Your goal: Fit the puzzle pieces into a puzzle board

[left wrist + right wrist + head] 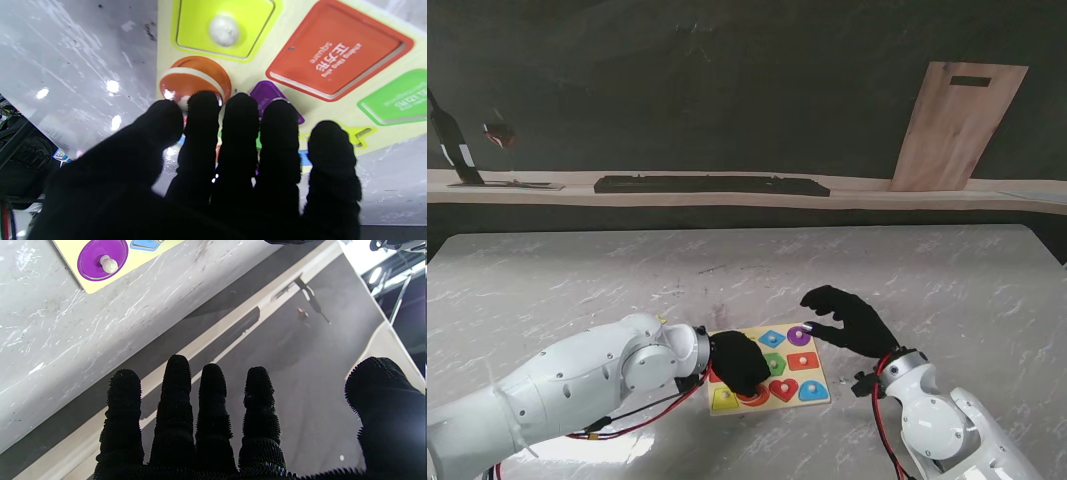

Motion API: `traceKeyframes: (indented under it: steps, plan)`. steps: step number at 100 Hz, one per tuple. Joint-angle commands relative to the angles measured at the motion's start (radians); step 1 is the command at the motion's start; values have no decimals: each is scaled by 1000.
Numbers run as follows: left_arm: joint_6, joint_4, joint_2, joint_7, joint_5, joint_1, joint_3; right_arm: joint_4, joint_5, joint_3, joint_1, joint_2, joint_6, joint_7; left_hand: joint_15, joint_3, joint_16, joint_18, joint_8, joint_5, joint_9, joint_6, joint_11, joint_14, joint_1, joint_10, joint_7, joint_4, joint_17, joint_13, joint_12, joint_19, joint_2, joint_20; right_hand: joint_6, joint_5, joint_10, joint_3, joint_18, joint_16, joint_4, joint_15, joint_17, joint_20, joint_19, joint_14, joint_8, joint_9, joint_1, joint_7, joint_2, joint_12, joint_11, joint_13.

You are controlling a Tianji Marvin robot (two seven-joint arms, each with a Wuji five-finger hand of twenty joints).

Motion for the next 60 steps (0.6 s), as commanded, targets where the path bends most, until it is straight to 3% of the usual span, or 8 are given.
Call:
traceKeyframes:
  steps: [1,26,60]
  plan:
    - [4,8,-10,-2,-9,-11,9,-6,-3,-2,-6,-6,1,-1,36,43,24,-11,12,-7,25,-31,37,-9,-11,-6,45,58,5,18,18,48,-7,21,-19,14,-26,-12,10,15,27,8,-12,16,15,-16,10,31,-14,-13,18,7,7,17]
    - [-1,42,-31,7,-31,-41,51,-8,-3,0,-7,-6,4,-3,35,39,23,-14,15,-11,22,-35,37,-12,-11,-8,44,58,5,18,18,48,-4,20,-20,14,-26,-12,10,16,27,8,-12,16,15,-14,10,30,-14,-13,17,7,7,18]
    - [4,50,-34,1,-35,-55,68,-7,-2,2,-7,-6,3,-2,33,37,22,-13,15,-10,23,-35,37,-14,-11,-10,45,58,3,17,18,47,-3,20,-20,15,-26,-12,11,16,27,8,-12,16,15,-14,10,31,-16,-14,18,7,7,17]
